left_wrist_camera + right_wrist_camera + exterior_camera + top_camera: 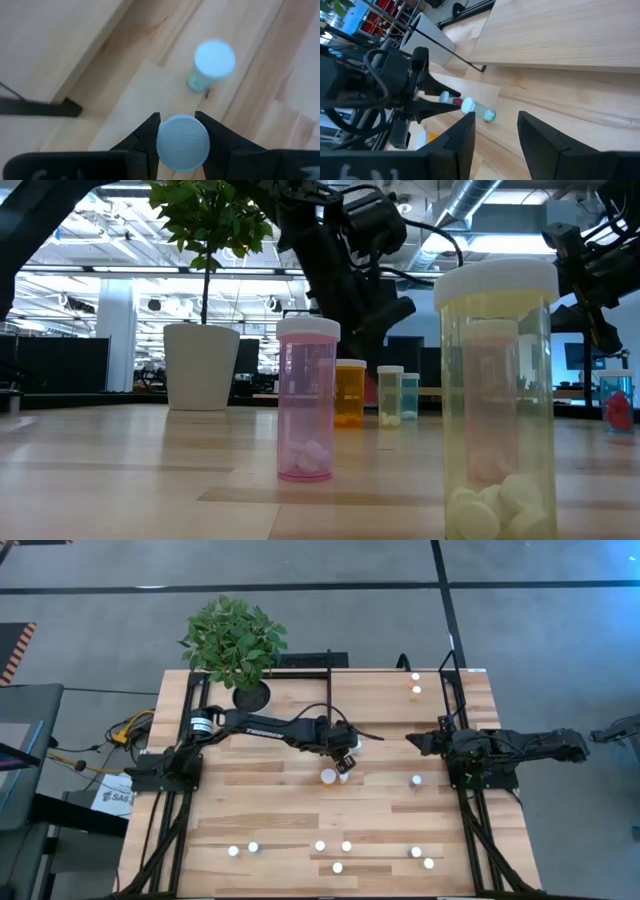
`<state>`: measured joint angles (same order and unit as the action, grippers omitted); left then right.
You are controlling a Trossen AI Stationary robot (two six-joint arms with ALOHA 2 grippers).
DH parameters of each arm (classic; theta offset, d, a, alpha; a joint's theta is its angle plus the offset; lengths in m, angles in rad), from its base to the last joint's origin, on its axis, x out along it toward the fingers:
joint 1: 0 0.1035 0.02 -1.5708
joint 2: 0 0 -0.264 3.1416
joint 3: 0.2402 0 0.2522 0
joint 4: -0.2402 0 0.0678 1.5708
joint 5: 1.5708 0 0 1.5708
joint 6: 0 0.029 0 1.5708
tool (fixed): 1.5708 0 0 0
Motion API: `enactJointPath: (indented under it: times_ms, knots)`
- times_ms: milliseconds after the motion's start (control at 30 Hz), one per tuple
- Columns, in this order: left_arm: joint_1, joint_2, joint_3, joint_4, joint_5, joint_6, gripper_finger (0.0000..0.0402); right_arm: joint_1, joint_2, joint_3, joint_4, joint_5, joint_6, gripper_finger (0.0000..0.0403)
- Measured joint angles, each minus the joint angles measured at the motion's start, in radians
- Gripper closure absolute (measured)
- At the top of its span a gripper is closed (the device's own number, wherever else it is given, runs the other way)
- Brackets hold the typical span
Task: Pick and place medicine bottles onto shelf by color
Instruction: Adjust the blue pill bottle
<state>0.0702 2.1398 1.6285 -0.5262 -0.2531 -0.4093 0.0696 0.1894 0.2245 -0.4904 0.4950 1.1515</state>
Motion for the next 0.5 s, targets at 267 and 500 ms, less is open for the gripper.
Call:
enactJointPath:
  times_ms: [267,500]
  knots:
    - [0.013,0.026,-0.001,-0.005,0.022,-0.037,0.0313,0.000,0.000,0.000,-0.009,0.000,0.000,0.0233]
    - [0.018,0.024,-0.001,0.003,-0.013,-0.039,0.0303,0.000,0.000,0.000,-0.011,0.000,0.000,0.0233]
